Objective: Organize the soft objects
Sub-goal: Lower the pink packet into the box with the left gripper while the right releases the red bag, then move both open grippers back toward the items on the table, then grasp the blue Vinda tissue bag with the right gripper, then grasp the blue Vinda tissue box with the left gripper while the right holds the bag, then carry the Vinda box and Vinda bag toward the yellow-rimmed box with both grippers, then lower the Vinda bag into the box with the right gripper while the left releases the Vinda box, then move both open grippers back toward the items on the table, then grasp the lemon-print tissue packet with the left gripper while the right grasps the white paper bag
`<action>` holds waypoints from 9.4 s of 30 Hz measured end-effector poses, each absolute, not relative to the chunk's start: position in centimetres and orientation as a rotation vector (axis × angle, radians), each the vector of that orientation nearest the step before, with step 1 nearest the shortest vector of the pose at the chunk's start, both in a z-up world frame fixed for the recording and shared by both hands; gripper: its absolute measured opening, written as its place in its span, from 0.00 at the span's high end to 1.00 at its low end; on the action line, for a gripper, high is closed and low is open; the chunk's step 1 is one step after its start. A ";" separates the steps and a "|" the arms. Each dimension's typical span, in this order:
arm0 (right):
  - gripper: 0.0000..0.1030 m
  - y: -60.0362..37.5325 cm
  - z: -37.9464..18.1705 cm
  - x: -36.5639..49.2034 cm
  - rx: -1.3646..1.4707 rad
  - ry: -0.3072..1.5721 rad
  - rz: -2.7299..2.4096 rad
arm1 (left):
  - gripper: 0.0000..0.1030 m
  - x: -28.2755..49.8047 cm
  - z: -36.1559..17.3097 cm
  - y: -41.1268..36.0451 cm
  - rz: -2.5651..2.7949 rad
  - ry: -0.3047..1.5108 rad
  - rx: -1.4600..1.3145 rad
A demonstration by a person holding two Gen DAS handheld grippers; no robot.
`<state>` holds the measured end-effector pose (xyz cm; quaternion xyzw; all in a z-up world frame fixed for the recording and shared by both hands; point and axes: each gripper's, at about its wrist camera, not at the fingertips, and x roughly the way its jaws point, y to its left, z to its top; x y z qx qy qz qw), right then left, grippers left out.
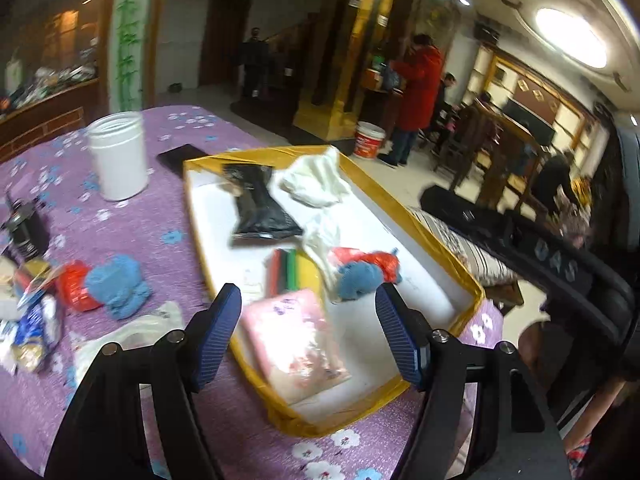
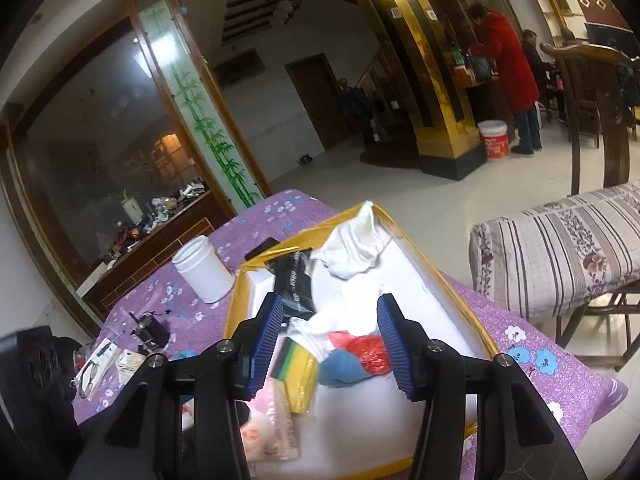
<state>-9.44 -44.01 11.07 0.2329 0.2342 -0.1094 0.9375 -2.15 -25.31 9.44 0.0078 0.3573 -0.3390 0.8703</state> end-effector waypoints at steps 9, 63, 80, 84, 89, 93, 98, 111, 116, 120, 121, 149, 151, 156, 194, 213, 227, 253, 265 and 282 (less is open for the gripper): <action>0.49 -39.6 12.5 -8.5 0.400 0.487 -0.106 | 0.33 -0.4 10.6 -18.3 -0.581 0.802 -0.065; 0.66 -16.8 4.7 8.1 0.261 0.953 0.494 | 0.32 8.6 2.0 2.9 0.048 1.073 -0.129; 0.66 -16.8 5.3 7.7 0.274 0.923 0.507 | 0.50 8.7 1.1 1.5 0.059 1.050 -0.062; 0.66 -16.9 5.6 7.6 0.281 0.908 0.512 | 0.50 8.0 2.6 1.8 0.062 0.969 -0.082; 0.66 -16.9 6.2 7.1 0.275 0.871 0.509 | 0.50 5.8 5.5 1.0 -0.002 0.797 -0.088; 0.66 -16.7 7.0 6.5 0.239 0.820 0.482 | 0.50 4.9 6.4 0.2 -0.048 0.727 -0.063; 0.66 -16.6 7.1 6.5 0.233 0.818 0.483 | 0.50 4.8 6.5 -0.5 -0.062 0.719 -0.027; 0.66 -17.0 6.7 6.8 0.262 0.833 0.479 | 0.50 4.7 6.4 -0.6 -0.076 0.719 -0.031; 0.66 -17.4 6.5 7.2 0.286 0.846 0.481 | 0.50 4.6 6.4 -0.6 -0.084 0.725 -0.034; 0.66 -17.8 6.4 7.4 0.312 0.850 0.488 | 0.50 4.7 6.4 -0.7 -0.095 0.733 -0.039; 0.66 -17.8 6.4 7.4 0.315 0.850 0.489 | 0.50 4.7 6.3 -0.8 -0.097 0.736 -0.038; 0.66 -23.2 8.5 3.6 0.413 0.758 0.332 | 0.50 3.6 6.2 -3.1 -0.197 0.735 -0.003; 0.66 -24.2 8.7 2.8 0.429 0.753 0.320 | 0.50 3.4 6.2 -3.6 -0.215 0.732 0.009; 0.66 -26.8 9.2 1.5 0.484 0.756 0.308 | 0.50 3.2 6.4 -4.4 -0.244 0.736 0.023; 0.65 -49.8 7.7 -3.2 0.558 0.777 -0.115 | 0.50 -2.5 6.9 -31.4 -0.761 0.888 0.208; 0.48 -51.7 6.0 -3.8 0.565 0.780 -0.157 | 0.43 -4.1 5.5 -33.8 -0.779 0.907 0.238; 0.48 -48.9 10.1 -6.9 0.566 0.658 -0.073 | 0.43 -4.5 7.3 -30.3 -0.769 0.889 0.175; 0.48 -28.6 7.2 0.2 0.333 0.892 0.229 | 0.35 4.4 6.7 -1.9 -0.231 0.947 -0.089; 0.48 -26.7 4.3 7.2 0.266 1.062 0.131 | 0.35 11.6 2.6 1.3 -0.130 1.051 -0.048; 0.46 -23.2 5.8 -0.6 0.080 1.083 0.449 | 0.51 12.7 0.6 -1.0 -0.080 1.097 0.044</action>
